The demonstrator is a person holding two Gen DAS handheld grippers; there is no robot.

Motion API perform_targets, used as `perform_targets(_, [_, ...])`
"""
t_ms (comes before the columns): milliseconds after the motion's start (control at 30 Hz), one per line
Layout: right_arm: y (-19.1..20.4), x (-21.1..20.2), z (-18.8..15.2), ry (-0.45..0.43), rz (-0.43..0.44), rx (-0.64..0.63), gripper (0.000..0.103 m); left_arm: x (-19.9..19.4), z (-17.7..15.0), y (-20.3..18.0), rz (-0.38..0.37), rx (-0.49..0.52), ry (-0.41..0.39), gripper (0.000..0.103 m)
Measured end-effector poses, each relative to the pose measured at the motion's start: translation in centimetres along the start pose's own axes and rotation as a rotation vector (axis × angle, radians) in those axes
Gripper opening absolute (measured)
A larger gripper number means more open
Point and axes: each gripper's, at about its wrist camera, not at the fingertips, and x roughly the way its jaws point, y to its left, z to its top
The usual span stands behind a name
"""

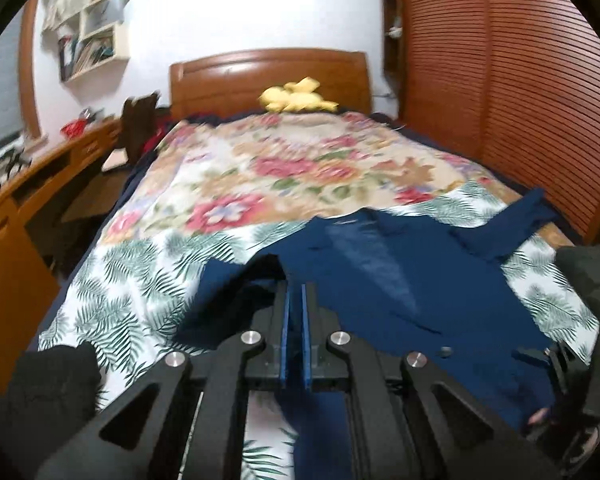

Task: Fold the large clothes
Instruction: 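Lift the held sleeve with the left gripper and fold it across the jacket body, then open the left gripper to release the folded sleeve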

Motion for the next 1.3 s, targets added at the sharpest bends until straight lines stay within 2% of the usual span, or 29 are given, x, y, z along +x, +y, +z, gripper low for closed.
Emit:
perform_targets(167, [-2.0,-2.1,0.2,-0.030,-0.030,0.031,0.103,-2.6,-0.8,-4.1,-0.059,0.040,-0.022,0.002])
perform_targets(300, [-3.0,-3.0,0.1,-0.041,-0.054,0.035,0.103,-3.3,-2.3,-6.4,-0.062,0.058,-0.014,0.002])
perform_targets(500, [-3.8,-3.6,-0.3,-0.032,-0.063,0.050,0.103,-3.5,-5.6,-7.7,-0.059,0.055,0.012,0.002])
perform_targets(600, [-3.7,-3.7,-0.4,-0.026,-0.060,0.054,0.103,-3.4,-7.4,-7.2,-0.090,0.021,0.023,0.002])
perform_targets(700, [-3.3,-3.5,-0.3,-0.020,-0.051,0.051,0.103,-3.6,-9.0,-6.8,-0.077,0.015,0.018,0.005])
perform_targets(800, [-2.5,-2.9,-0.1,-0.012,-0.038,0.049,0.103,-4.5,-10.3,-6.0,-0.066,-0.005,0.007,0.010])
perform_targets(933, [-0.9,-1.9,0.3,0.001,-0.009,0.037,0.103,-5.8,-12.1,-4.6,-0.057,-0.053,-0.007,0.023])
perform_targets(1067, [1.4,-0.7,0.6,0.014,0.037,0.011,0.103,-7.0,-13.9,-3.2,-0.040,-0.067,-0.018,0.034])
perform_targets(1300, [6.2,0.5,1.0,0.024,0.185,-0.049,0.101,-9.1,-16.2,-0.2,-0.007,-0.100,-0.038,0.038])
